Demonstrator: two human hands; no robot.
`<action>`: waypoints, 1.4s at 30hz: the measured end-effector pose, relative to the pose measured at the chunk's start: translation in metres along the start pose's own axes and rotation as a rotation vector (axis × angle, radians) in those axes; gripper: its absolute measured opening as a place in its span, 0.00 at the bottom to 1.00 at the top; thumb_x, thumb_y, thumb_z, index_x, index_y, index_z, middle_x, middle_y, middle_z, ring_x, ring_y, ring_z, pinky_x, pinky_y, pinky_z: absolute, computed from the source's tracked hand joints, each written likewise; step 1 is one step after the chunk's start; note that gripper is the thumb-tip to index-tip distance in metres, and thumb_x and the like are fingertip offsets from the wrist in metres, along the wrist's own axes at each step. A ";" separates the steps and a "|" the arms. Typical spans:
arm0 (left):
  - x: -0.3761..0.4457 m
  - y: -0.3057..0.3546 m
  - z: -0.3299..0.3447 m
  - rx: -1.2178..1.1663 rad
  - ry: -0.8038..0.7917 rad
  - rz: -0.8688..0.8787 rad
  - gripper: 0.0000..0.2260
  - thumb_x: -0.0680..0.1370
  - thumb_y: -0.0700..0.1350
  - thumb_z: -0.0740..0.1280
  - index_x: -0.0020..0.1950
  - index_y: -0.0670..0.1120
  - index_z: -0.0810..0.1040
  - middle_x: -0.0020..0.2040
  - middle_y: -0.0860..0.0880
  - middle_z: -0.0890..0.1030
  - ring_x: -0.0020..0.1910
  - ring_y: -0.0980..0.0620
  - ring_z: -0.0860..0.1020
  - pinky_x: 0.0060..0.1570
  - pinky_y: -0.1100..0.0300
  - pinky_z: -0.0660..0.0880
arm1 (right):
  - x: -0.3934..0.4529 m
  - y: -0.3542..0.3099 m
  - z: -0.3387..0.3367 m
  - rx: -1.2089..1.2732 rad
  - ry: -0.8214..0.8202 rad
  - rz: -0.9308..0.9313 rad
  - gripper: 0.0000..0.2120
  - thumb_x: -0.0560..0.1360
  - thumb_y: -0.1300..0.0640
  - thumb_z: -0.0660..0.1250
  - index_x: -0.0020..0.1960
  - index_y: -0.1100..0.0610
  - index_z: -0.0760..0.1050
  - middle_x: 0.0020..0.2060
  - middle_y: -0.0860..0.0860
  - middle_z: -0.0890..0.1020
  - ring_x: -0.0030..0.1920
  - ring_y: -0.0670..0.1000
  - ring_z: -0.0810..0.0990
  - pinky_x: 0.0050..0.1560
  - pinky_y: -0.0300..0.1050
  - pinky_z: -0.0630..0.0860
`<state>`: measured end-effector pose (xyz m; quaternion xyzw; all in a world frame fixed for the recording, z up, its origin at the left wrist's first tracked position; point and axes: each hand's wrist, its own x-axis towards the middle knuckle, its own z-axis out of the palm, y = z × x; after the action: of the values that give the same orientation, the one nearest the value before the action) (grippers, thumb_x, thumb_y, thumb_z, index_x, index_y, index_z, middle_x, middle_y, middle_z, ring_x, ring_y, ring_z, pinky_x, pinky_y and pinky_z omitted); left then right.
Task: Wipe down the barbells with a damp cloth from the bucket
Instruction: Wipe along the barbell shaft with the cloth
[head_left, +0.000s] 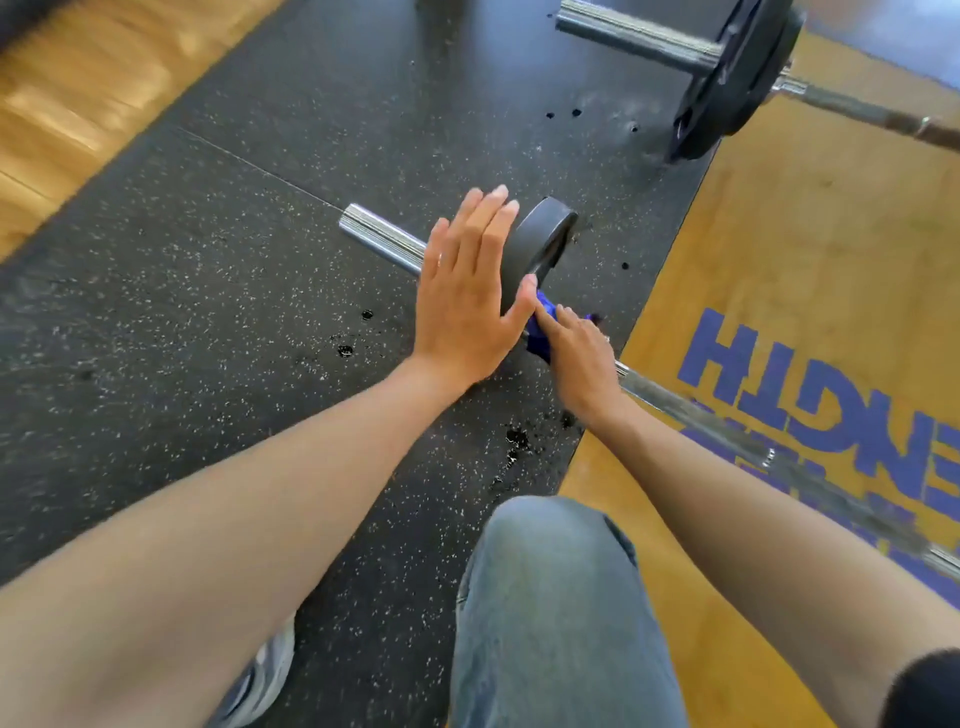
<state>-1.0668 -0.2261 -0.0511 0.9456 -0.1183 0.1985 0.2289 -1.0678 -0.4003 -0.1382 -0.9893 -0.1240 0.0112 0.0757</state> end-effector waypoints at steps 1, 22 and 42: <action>0.018 0.008 0.000 -0.018 -0.015 -0.008 0.28 0.81 0.51 0.62 0.79 0.42 0.63 0.80 0.46 0.64 0.81 0.45 0.58 0.79 0.45 0.56 | 0.001 0.002 -0.001 0.035 0.010 -0.012 0.35 0.71 0.69 0.72 0.76 0.56 0.68 0.50 0.55 0.81 0.43 0.62 0.80 0.37 0.50 0.67; -0.081 -0.009 -0.019 0.171 -0.293 -0.014 0.33 0.84 0.55 0.58 0.84 0.41 0.51 0.84 0.45 0.52 0.83 0.46 0.49 0.80 0.49 0.54 | -0.053 -0.020 0.015 0.064 -0.058 -0.329 0.33 0.68 0.74 0.71 0.73 0.69 0.69 0.69 0.67 0.73 0.65 0.67 0.77 0.61 0.60 0.79; -0.065 -0.007 -0.024 0.130 -0.236 -0.010 0.31 0.84 0.57 0.56 0.82 0.42 0.58 0.83 0.46 0.58 0.82 0.47 0.53 0.79 0.47 0.57 | -0.093 -0.029 0.029 0.079 0.063 -0.486 0.25 0.73 0.69 0.65 0.71 0.62 0.75 0.72 0.58 0.74 0.71 0.61 0.74 0.71 0.57 0.71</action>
<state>-1.1302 -0.2004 -0.0620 0.9758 -0.1268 0.0919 0.1526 -1.1658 -0.3907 -0.1625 -0.9267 -0.3552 -0.0333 0.1185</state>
